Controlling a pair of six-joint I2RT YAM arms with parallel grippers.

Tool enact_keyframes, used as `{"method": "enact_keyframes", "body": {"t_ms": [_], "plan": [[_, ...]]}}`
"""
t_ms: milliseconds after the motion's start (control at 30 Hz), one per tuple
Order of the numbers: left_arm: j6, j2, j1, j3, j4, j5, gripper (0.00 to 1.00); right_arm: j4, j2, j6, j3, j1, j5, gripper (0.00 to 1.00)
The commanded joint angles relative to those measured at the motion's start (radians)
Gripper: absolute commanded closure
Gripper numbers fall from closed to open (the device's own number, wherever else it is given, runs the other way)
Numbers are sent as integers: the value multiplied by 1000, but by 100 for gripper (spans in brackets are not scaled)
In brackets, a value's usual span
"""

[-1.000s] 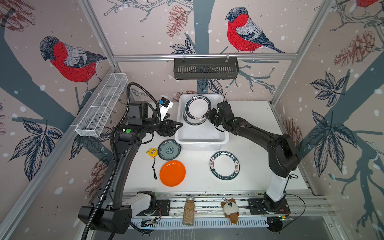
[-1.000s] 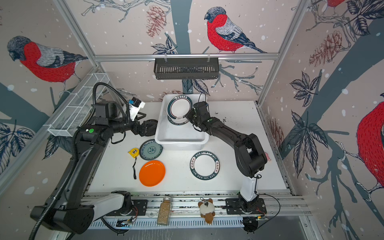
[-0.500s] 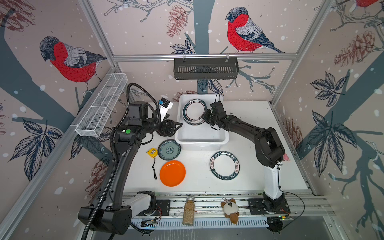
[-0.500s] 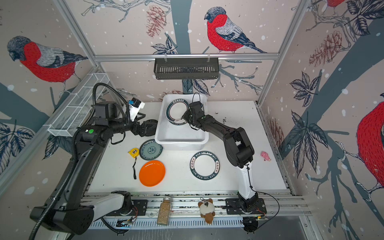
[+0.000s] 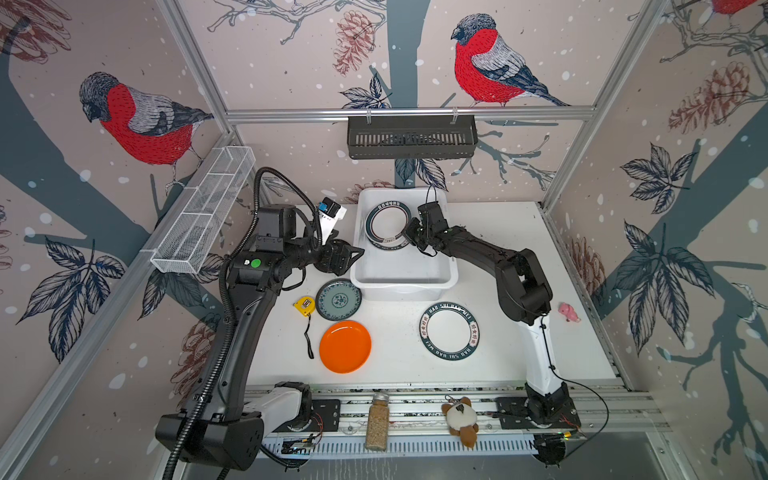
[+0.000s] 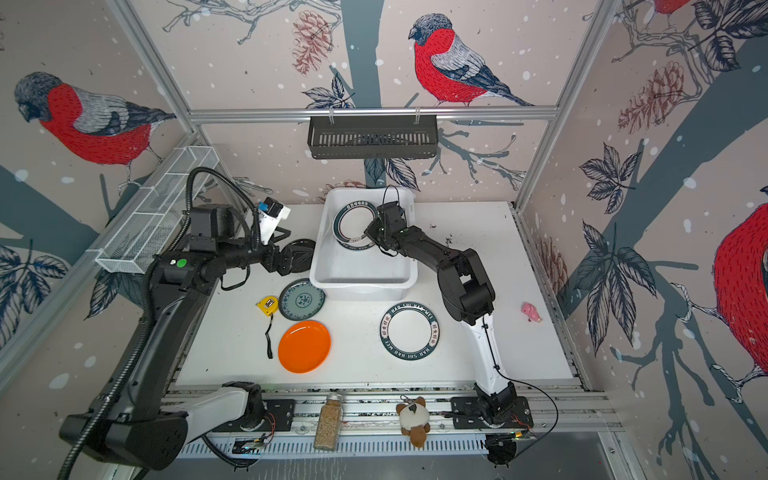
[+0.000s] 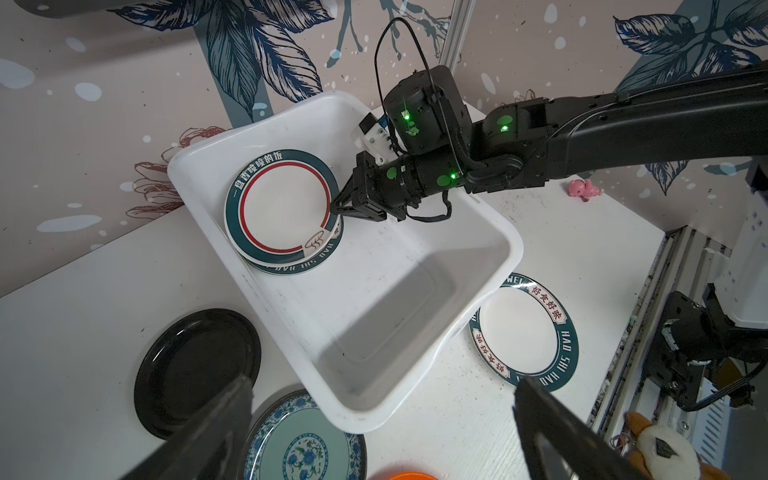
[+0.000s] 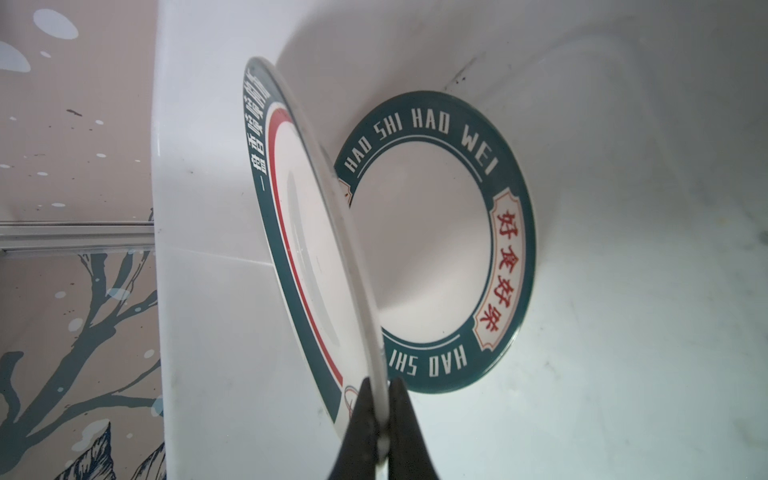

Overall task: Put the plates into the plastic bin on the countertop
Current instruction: 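Lower the held plate into the bin onto the stacked plates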

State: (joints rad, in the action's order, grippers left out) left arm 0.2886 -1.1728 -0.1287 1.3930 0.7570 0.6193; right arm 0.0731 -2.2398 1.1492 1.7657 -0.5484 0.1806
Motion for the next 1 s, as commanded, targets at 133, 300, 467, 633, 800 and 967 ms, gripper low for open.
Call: {"method": "enact_keyframes", "body": {"t_ms": [133,300,467,633,800,967], "plan": [[23,-2,-1,1,12,3,3,-43,-17,38,-4,8,43,92],[30,-1,-2,-1,15,0,3,-59,-24,50,-18,11,49,92],[31,-3,-2,-4,13,0,3,-65,-33,63,-16,13,57,91],[34,-2,-2,0,14,-1,3,-73,-43,75,-18,15,63,90],[32,-8,-2,-6,8,-9,3,-84,-50,87,-22,18,61,90],[31,-7,-3,-5,8,-9,3,-88,-56,93,-22,22,63,90]]}}
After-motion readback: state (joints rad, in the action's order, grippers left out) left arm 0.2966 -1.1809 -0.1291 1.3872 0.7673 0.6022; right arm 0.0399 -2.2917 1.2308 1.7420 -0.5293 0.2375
